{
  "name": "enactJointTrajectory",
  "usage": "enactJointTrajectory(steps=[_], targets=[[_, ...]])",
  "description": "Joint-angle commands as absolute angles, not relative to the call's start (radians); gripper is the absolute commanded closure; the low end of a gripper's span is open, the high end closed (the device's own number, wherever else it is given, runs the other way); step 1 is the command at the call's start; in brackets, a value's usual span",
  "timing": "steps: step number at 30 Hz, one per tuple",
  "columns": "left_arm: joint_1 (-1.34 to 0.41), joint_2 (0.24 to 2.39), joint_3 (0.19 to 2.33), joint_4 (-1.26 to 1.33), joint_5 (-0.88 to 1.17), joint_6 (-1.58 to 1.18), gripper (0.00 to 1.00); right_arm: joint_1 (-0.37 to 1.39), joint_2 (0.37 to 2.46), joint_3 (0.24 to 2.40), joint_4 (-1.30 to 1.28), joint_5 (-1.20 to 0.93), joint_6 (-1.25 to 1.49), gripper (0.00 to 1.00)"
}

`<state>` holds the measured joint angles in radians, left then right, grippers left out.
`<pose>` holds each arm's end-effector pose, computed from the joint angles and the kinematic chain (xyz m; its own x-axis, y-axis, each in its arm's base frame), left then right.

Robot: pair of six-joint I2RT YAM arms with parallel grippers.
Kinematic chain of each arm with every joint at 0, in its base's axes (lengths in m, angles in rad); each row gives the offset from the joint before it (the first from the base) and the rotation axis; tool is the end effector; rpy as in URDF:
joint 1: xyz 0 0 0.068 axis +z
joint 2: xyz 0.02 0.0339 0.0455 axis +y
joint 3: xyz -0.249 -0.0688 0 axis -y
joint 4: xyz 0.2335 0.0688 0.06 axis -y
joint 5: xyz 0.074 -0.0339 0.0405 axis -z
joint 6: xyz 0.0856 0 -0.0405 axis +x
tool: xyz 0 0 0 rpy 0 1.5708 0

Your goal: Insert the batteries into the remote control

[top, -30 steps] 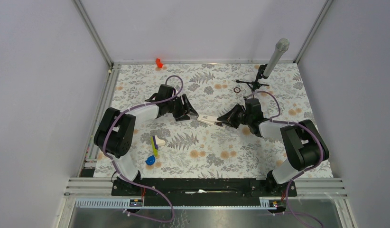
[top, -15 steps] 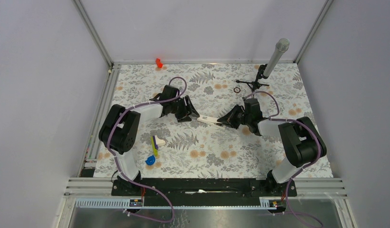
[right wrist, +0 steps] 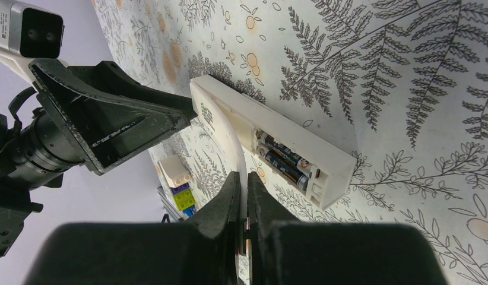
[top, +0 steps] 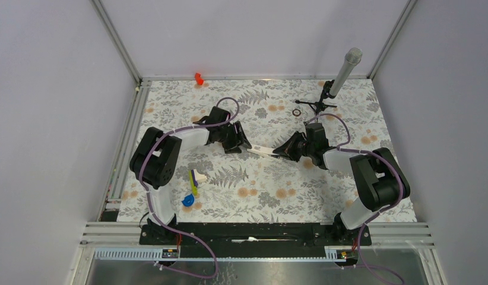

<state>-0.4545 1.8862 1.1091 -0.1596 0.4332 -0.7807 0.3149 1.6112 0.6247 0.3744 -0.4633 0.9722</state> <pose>0.3397 -0.2060 0.1071 -0.9519 -0.2458 -0.1829 -0.0676 0.7507 -0.6572 0.3040 0.1392 0.1141 -0.8241 0.5088 -0.2490 0.0992 0.5625 0.8208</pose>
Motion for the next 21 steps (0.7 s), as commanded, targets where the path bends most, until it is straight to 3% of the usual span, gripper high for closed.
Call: enactJointTrajectory(steps=[1,9,14,21], targets=[[-0.470,1.913,1.173,-0.178,0.393,-0.741,0.46,0.315,1.644,0.624,0.248,-0.403,0.915,1.00],[-0.484,1.963,1.222,-0.230,0.365,-0.705,0.53,0.315,1.633,0.622,0.248,-0.400,0.913,1.00],[-0.496,1.983,1.244,-0.272,0.344,-0.678,0.64,0.315,1.634,0.620,0.245,-0.403,0.912,1.00],[-0.530,2.031,1.268,-0.386,0.255,-0.622,0.67,0.314,1.619,0.629,0.225,-0.408,0.905,1.00]])
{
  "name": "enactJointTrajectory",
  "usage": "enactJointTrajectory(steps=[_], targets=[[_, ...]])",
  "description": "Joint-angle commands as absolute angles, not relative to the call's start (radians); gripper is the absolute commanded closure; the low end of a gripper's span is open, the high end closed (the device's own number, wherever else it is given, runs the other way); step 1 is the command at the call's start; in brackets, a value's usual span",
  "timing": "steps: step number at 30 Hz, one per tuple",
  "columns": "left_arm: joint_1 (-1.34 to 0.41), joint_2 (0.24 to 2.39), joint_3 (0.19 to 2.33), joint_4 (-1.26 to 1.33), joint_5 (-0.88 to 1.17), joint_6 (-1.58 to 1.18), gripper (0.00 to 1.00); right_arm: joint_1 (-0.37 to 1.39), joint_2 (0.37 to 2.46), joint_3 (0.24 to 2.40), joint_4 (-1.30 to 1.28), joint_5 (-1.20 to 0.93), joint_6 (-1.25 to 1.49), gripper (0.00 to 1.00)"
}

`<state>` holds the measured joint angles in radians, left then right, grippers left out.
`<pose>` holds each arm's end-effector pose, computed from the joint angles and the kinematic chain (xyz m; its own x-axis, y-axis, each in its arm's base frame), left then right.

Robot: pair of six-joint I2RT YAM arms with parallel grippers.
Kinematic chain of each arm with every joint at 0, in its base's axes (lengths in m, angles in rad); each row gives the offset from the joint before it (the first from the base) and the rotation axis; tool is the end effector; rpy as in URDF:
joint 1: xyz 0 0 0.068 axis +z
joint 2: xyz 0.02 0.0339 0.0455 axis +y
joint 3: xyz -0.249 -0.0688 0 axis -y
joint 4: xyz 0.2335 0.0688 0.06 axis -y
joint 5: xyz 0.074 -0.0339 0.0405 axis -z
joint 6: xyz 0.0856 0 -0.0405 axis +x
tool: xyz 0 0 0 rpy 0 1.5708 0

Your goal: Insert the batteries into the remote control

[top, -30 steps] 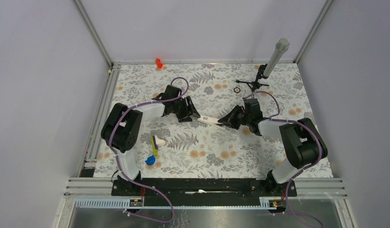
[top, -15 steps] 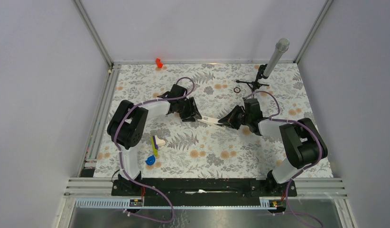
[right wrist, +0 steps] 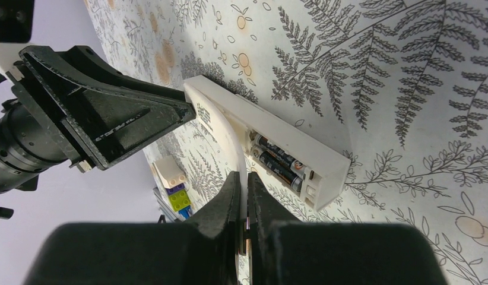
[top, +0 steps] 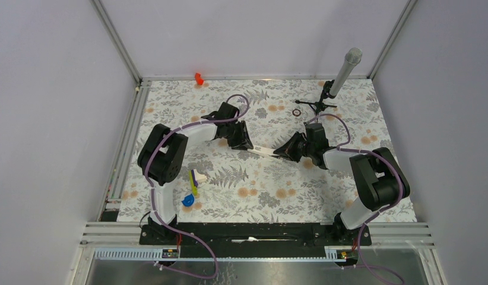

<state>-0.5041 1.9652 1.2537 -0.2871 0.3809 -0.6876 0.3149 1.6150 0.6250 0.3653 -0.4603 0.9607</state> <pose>0.3478 -0.2282 0.1073 -0.9653 -0.1404 -0.2201 0.0155 0.8107 -0.5852 0.3034 0.1388 0.1118 -0.8268 0.5029 -0.2518 0.1005 0.5726 0.8137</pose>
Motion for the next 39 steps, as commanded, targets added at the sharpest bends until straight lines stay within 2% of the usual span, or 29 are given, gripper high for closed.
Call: enactJointTrajectory(steps=[1,4,12,18,25,28,33,35,39], targets=[[-0.532,2.038,1.269,-0.397,0.242,-0.619,0.68,0.314,1.614,0.632,0.219,-0.408,0.904,0.98],[-0.537,2.054,1.263,-0.416,0.218,-0.617,0.73,0.315,1.601,0.644,0.198,-0.410,0.905,0.88],[-0.537,2.073,1.255,-0.440,0.180,-0.607,0.73,0.313,1.550,0.669,0.134,-0.394,0.913,0.58],[-0.537,2.086,1.259,-0.444,0.181,-0.604,0.73,0.306,1.472,0.682,0.074,-0.362,0.910,0.49],[-0.538,2.088,1.262,-0.443,0.181,-0.600,0.74,0.302,1.448,0.692,-0.027,-0.266,0.872,0.47],[-0.538,2.088,1.264,-0.443,0.183,-0.597,0.74,0.302,1.448,0.672,0.019,-0.226,0.865,0.46],[-0.538,2.088,1.264,-0.443,0.187,-0.596,0.75,0.302,1.519,0.693,0.108,-0.291,0.854,0.46],[-0.538,2.088,1.266,-0.443,0.188,-0.596,0.75,0.302,1.540,0.705,0.108,-0.291,0.847,0.50],[-0.538,2.088,1.269,-0.442,0.196,-0.598,0.76,0.302,1.567,0.720,0.068,-0.284,0.821,0.69]])
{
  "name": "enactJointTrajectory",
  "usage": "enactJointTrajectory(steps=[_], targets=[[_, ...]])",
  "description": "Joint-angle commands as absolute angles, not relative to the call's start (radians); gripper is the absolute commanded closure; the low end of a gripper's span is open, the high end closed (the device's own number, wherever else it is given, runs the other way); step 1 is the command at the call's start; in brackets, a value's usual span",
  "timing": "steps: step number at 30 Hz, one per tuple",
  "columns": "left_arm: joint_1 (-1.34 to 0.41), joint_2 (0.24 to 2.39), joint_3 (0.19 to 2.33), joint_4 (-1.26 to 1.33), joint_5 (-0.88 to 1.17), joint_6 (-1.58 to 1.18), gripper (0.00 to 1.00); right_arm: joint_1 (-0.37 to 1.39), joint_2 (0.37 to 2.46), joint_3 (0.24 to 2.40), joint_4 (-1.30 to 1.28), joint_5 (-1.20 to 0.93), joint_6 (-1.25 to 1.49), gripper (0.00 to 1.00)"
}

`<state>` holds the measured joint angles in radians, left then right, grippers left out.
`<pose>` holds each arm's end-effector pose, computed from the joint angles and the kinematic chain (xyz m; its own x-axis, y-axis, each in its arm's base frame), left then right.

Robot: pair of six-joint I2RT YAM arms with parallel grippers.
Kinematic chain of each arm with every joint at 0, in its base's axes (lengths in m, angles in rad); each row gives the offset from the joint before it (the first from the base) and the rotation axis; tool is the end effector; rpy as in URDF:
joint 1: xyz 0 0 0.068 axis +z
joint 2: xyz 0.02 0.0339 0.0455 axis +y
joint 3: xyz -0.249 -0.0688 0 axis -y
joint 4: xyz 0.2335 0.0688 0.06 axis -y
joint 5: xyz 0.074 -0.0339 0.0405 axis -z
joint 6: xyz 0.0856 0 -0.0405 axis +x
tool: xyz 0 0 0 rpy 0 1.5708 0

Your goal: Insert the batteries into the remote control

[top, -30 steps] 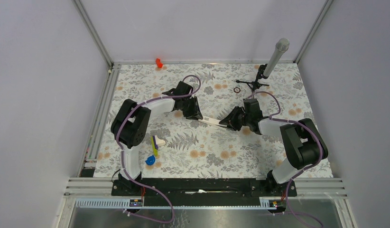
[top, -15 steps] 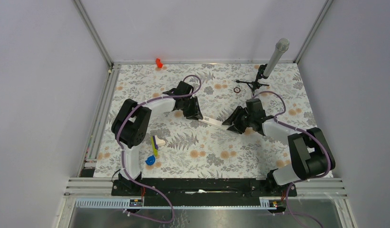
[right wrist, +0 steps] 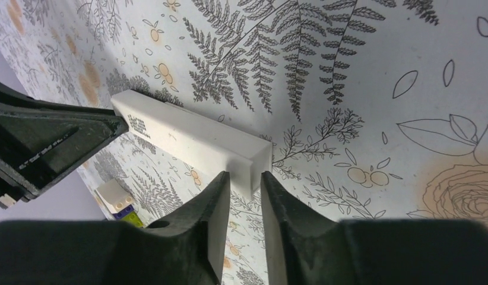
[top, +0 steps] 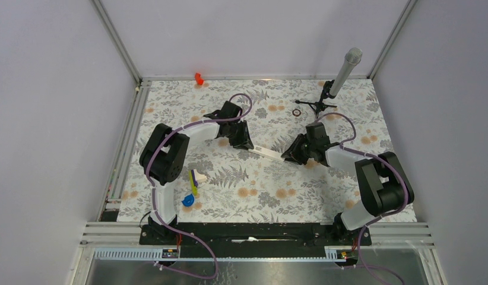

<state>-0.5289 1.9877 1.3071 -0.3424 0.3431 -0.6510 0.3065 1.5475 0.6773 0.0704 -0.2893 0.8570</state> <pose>0.3486 -0.2371 0.1089 -0.9659 -0.0965 -0.2403 0.0517 0.8375 -0.5440 0.2971 0.1196 0.1107 -0.8095 0.5037 -0.3016 0.2034 0.7226 0.6607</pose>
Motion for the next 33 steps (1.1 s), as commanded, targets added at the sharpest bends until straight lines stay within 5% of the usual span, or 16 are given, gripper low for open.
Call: enactJointTrajectory(steps=[1,6,25,33], targets=[[-0.538,2.088,1.269,-0.441,0.199,-0.598,0.76,0.303,1.571,0.716,0.065,-0.282,0.818,0.73],[-0.537,2.085,1.260,-0.420,0.228,-0.604,0.78,0.303,1.605,0.707,0.058,-0.287,0.804,0.84],[-0.511,2.051,1.118,-0.201,0.436,-0.668,0.97,0.409,1.720,0.683,0.127,-0.190,0.854,0.90],[-0.498,2.050,1.087,-0.139,0.479,-0.697,1.00,0.474,1.741,0.707,0.076,-0.060,0.879,0.79]])
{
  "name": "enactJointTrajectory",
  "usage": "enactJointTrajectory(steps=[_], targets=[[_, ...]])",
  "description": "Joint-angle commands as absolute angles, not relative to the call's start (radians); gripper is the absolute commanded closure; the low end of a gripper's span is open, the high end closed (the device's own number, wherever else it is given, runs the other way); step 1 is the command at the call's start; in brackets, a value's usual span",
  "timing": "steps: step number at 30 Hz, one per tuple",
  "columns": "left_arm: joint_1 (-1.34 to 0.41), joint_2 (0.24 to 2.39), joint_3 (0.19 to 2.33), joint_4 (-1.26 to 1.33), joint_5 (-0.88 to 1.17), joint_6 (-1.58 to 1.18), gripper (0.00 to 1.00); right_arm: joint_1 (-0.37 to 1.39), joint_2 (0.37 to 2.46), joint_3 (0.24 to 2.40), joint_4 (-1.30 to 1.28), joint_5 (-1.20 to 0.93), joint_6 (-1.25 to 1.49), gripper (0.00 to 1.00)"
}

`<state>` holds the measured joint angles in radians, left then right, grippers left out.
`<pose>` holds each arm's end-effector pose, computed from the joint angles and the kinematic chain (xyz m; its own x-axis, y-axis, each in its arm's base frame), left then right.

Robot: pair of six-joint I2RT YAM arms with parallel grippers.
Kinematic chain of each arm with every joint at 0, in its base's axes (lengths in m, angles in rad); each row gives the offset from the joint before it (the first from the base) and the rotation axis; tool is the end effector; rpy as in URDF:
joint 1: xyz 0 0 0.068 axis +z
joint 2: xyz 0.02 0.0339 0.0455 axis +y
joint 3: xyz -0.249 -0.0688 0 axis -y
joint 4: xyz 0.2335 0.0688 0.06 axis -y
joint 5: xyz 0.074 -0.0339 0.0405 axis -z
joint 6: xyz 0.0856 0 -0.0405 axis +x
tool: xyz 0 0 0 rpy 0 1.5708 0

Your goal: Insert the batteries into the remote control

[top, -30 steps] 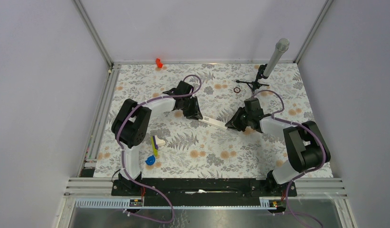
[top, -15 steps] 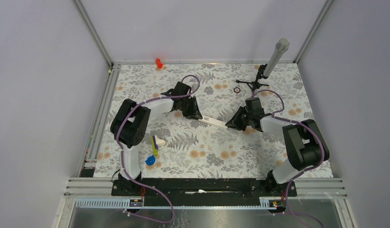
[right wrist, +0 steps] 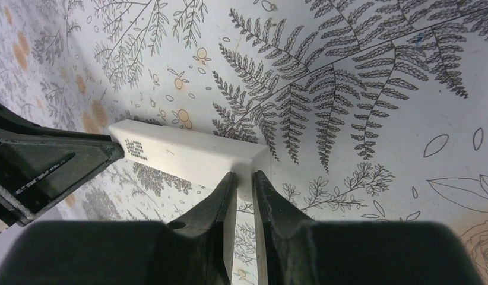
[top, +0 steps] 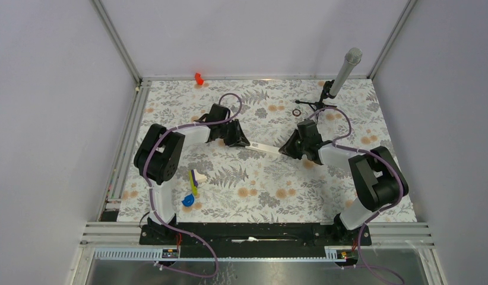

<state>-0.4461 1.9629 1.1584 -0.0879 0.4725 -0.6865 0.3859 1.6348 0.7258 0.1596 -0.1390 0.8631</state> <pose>0.3572 -0.2140 0.1000 -0.9501 -0.1712 -0.2608 0.0512 0.7389 -0.6718 0.3133 0.1401 0.1065 -0.7649 0.5015 -0.4042 0.1761 0.7665 0.6176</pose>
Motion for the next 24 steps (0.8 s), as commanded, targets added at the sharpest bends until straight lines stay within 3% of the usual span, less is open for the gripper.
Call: enactJointTrajectory(steps=[1,10,24], targets=[[-0.495,2.049,1.085,-0.134,0.479,-0.700,1.00,0.474,1.744,0.714,0.061,-0.041,0.871,0.78],[-0.474,2.043,1.062,-0.084,0.493,-0.734,1.00,0.507,1.771,0.777,-0.042,0.106,0.808,0.81],[-0.474,2.055,1.036,0.061,0.578,-0.838,1.00,0.596,1.855,0.815,-0.033,0.053,0.855,0.83]])
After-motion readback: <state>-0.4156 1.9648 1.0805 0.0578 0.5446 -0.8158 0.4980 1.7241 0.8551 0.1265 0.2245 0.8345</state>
